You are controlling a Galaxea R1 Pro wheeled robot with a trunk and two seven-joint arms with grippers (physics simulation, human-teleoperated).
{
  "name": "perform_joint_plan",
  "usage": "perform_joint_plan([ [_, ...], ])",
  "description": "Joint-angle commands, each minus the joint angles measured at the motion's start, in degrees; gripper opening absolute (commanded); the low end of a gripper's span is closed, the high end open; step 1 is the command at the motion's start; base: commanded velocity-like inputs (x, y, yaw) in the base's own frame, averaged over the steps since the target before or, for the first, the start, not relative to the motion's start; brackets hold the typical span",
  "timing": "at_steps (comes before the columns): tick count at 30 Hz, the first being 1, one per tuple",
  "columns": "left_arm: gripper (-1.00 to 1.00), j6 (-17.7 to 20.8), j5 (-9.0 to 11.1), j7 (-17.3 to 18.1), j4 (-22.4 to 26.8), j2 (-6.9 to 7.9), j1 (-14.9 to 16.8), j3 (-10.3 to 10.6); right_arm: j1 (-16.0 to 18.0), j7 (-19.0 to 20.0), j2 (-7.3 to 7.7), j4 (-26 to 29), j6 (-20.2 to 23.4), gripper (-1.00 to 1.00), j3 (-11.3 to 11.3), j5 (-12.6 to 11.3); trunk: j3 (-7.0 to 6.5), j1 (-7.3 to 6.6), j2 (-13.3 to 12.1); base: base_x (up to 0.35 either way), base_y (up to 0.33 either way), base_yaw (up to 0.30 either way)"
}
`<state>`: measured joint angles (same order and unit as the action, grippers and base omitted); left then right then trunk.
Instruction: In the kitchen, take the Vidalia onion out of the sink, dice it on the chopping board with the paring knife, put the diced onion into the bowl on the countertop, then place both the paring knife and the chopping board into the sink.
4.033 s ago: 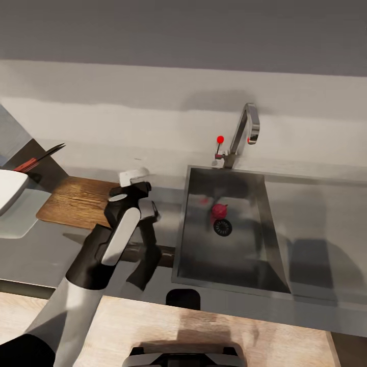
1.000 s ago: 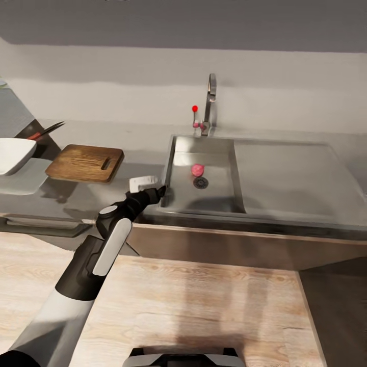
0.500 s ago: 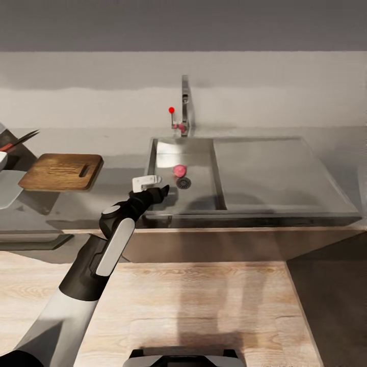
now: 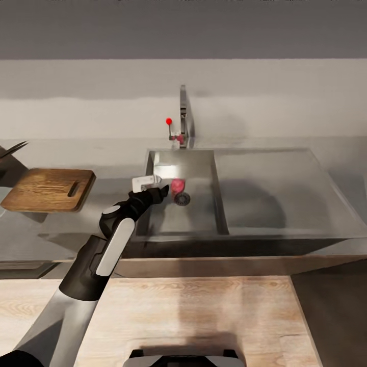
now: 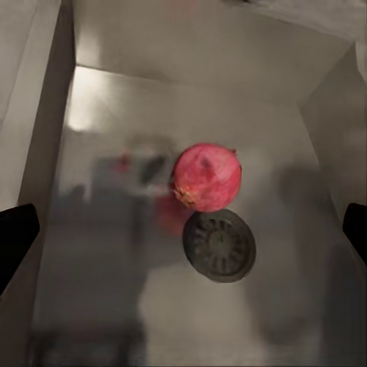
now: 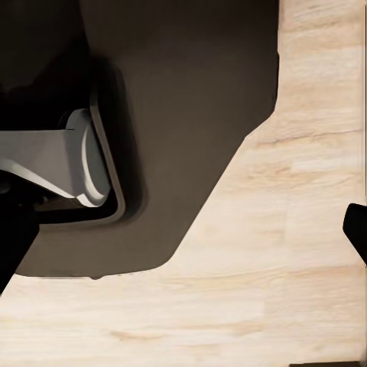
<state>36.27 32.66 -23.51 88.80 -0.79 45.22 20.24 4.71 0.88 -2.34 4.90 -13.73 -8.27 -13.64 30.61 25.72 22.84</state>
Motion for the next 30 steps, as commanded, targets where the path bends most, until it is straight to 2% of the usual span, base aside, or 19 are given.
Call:
perform_joint_plan([
  [1, 1.00, 0.12, 0.60, -0.57, 0.05, 0.00, 0.05, 0.07, 0.03, 0.09, 0.01, -0.07, -0.25, 1.00, -0.43, -0.60, 0.07, 0.06, 0.08, 0.324, -0.008, 0.000],
  [10, 1.00, 0.12, 0.57, -0.65, -0.01, 0.05, 0.05, 1.21, 0.03, 0.07, -0.09, -0.14, -0.20, 1.00, -0.51, -0.44, 0.07, 0.06, 0.08, 0.264, -0.154, 0.000],
  [26, 1.00, 0.04, 0.56, -0.66, -0.01, 0.00, 0.05, 1.29, 0.03, -0.19, -0.12, -0.16, -0.16, 1.00, -0.52, -0.34, 0.12, 0.06, 0.08, 0.028, -0.030, 0.009],
  [30, 1.00, 0.06, 0.56, -0.66, -0.01, 0.00, 0.05, 1.29, 0.03, -0.25, -0.20, -0.16, -0.16, 1.00, -0.52, -0.34, 0.27, 0.06, 0.08, 0.181, 0.000, 0.117],
])
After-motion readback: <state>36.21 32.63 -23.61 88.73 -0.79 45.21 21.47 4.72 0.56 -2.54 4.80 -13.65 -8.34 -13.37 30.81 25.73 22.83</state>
